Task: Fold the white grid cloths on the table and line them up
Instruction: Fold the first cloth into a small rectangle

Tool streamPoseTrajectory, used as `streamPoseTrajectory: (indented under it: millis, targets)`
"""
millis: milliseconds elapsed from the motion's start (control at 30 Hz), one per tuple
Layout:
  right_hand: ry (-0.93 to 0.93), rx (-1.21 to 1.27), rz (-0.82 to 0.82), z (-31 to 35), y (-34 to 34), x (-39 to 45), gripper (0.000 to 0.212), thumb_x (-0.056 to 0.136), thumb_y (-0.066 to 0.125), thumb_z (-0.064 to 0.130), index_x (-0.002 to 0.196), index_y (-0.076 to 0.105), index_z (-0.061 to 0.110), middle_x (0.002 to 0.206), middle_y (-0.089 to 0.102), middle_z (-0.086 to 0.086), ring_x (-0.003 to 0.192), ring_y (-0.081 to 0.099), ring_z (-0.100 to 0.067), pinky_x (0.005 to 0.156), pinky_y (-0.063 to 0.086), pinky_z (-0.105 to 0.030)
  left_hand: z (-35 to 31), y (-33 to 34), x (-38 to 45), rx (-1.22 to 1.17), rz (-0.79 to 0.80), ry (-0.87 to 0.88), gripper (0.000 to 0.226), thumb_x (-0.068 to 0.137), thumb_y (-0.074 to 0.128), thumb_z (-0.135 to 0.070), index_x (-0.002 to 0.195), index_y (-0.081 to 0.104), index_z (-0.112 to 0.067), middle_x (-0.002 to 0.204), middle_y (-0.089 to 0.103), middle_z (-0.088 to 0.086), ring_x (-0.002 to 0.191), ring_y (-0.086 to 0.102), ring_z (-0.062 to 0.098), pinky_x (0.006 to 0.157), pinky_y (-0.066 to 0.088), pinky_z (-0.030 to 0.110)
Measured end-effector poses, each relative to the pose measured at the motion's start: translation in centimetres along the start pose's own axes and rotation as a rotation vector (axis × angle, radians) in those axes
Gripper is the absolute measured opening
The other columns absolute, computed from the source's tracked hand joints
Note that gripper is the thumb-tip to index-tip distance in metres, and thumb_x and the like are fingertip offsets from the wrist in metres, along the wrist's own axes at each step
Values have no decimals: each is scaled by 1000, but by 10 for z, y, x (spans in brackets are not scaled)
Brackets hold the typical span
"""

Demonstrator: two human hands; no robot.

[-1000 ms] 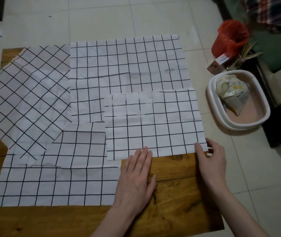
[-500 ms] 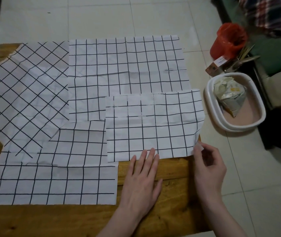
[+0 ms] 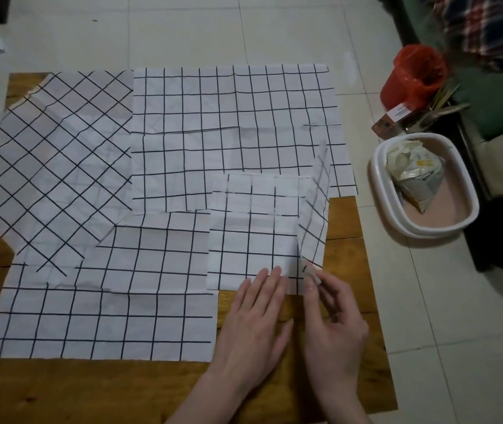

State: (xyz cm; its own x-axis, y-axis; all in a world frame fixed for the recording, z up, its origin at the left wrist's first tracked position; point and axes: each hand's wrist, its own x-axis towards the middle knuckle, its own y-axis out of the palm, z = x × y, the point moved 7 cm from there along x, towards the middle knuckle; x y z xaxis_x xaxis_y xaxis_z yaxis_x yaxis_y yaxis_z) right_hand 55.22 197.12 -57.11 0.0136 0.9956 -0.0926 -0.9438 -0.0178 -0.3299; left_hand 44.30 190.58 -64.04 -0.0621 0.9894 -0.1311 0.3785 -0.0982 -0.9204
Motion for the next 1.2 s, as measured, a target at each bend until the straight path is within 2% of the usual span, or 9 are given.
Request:
streamPoseTrajectory:
  millis: [133,300,400,600,767,833,1000,1100,1200]
  targets:
    - [-79,-24,61,1,23,-8,24,96,65,30,119,71,29,117,74,22,107,71,0,89,58,-18,37,-22,-11,-3,-120,-147,65,103,43,-45,157,42,-9,164,40,10,154,34,26,122,28,46]
    - [-190,-74,148,-1,59,-14,24,101,68,23,123,72,16,118,74,16,106,72,-2,87,60,-23,72,-32,-22,-2,-161,-257,64,101,46,-41,153,45,-5,151,52,13,142,47,28,116,43,51]
    - [-215,-89,195,-5,79,-16,23,99,67,15,122,73,14,115,75,14,102,73,-3,84,60,-24,78,-30,-25,-28,-157,-249,63,102,48,-39,155,40,-6,152,52,10,142,47,25,118,41,47]
    - [-236,-182,298,-25,107,-25,24,101,61,27,120,72,18,107,75,17,93,72,0,76,61,-30,81,-40,-29,-247,-239,-274,73,96,67,-17,159,32,-6,146,54,6,136,52,22,112,47,47]
    - [-232,-226,361,-37,109,-28,26,99,68,14,125,69,17,113,75,15,100,71,1,83,60,-30,81,-41,-31,-240,-253,-218,70,93,57,1,158,34,-8,149,54,8,140,50,25,111,49,47]
    - [-215,-215,425,-37,112,-29,33,99,70,14,132,66,16,122,73,11,110,69,1,93,57,-25,82,-35,-31,-179,-232,-209,67,95,55,-1,158,37,-11,152,52,8,146,45,25,115,45,47]
    - [-273,-273,505,-29,108,-24,40,103,59,21,141,60,13,136,65,10,127,58,0,107,46,-19,84,-31,-34,-26,-220,-259,63,86,72,-7,146,55,-10,154,50,17,147,40,31,116,42,52]
    - [-351,-335,444,-24,92,5,36,106,49,20,139,60,13,135,62,11,127,57,-1,108,46,-21,83,-31,-34,54,-187,-256,59,89,67,-16,146,56,-9,162,38,20,151,34,34,117,41,54]
    - [-448,-452,413,-24,74,44,36,105,47,20,136,62,10,134,65,3,128,58,-8,111,48,-30,83,-25,-34,107,-128,-265,58,101,48,-34,153,48,-8,165,33,18,154,31,33,118,39,55]
